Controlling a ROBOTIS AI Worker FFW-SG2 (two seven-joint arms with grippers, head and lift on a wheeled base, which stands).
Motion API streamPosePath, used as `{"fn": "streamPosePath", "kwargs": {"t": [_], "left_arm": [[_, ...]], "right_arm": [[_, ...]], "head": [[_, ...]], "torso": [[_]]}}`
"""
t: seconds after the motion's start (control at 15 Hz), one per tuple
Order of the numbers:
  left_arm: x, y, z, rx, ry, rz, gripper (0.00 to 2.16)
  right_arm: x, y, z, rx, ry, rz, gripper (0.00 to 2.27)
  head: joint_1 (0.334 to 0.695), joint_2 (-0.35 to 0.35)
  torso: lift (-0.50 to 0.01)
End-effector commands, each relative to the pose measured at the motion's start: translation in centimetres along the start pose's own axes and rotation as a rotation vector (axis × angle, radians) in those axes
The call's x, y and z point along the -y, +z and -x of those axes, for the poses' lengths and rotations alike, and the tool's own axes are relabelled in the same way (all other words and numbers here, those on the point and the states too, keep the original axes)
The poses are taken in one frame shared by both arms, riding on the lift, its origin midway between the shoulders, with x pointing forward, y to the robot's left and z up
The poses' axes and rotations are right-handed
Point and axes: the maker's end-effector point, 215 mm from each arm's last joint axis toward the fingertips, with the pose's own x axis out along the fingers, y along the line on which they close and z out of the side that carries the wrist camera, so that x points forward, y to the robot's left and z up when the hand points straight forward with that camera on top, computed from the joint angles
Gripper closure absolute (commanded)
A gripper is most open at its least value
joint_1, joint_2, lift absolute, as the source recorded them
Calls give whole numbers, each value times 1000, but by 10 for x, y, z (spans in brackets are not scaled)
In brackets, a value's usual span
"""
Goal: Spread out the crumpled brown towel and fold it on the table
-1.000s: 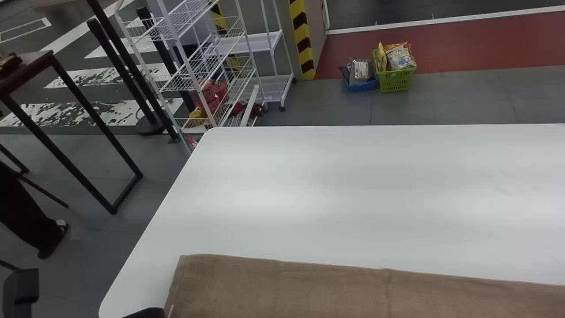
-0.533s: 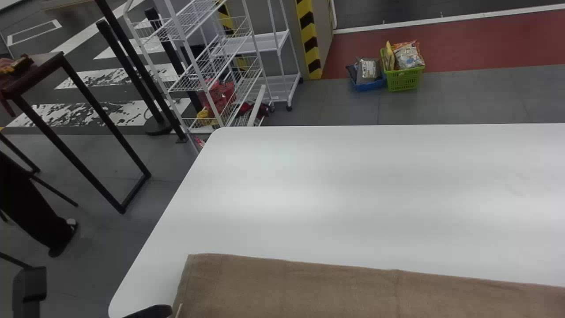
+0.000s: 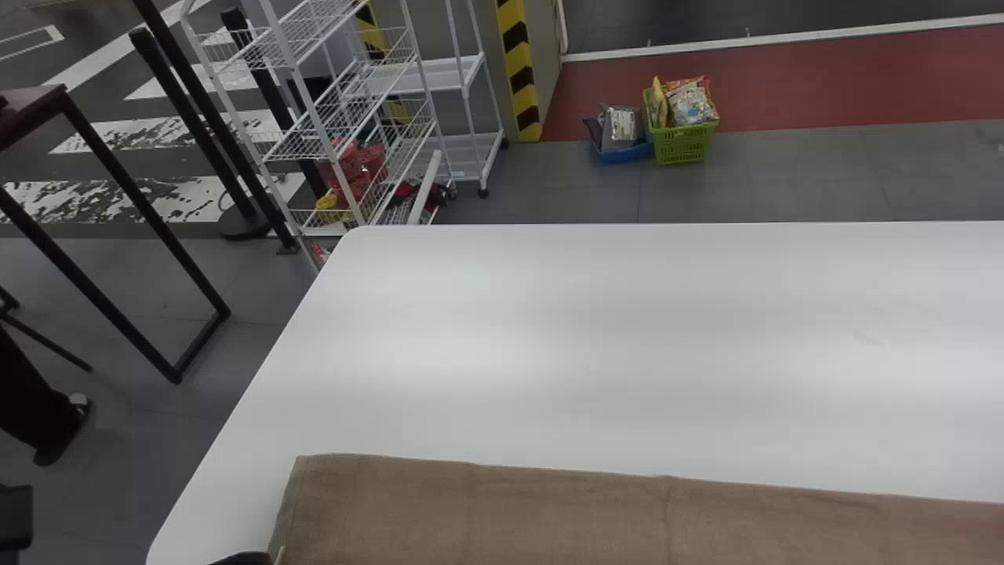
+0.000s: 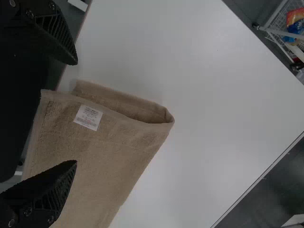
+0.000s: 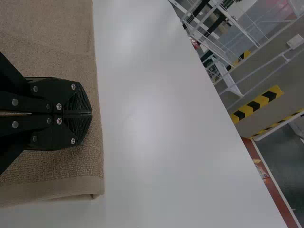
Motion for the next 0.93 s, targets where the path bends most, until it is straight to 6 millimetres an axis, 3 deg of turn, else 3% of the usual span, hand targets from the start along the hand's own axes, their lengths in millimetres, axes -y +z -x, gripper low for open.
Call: {"fn": "streamPosePath", "kwargs": {"t": [0.0, 0.47, 0.87], "left_arm": [[-2, -3, 0, -6, 4, 7, 76], [-1, -5, 2, -7, -5, 10, 76], [1, -9, 3, -13, -19, 14, 76]], "right_arm": [[10, -3, 4, 2, -19, -8, 1949], [35, -28, 21, -3, -60, -60, 1949], [51, -44, 52, 32, -82, -114, 1949]], "head": [[695, 274], [695, 237], [695, 195]], "torso": [[-127], [-127], [-127]]}}
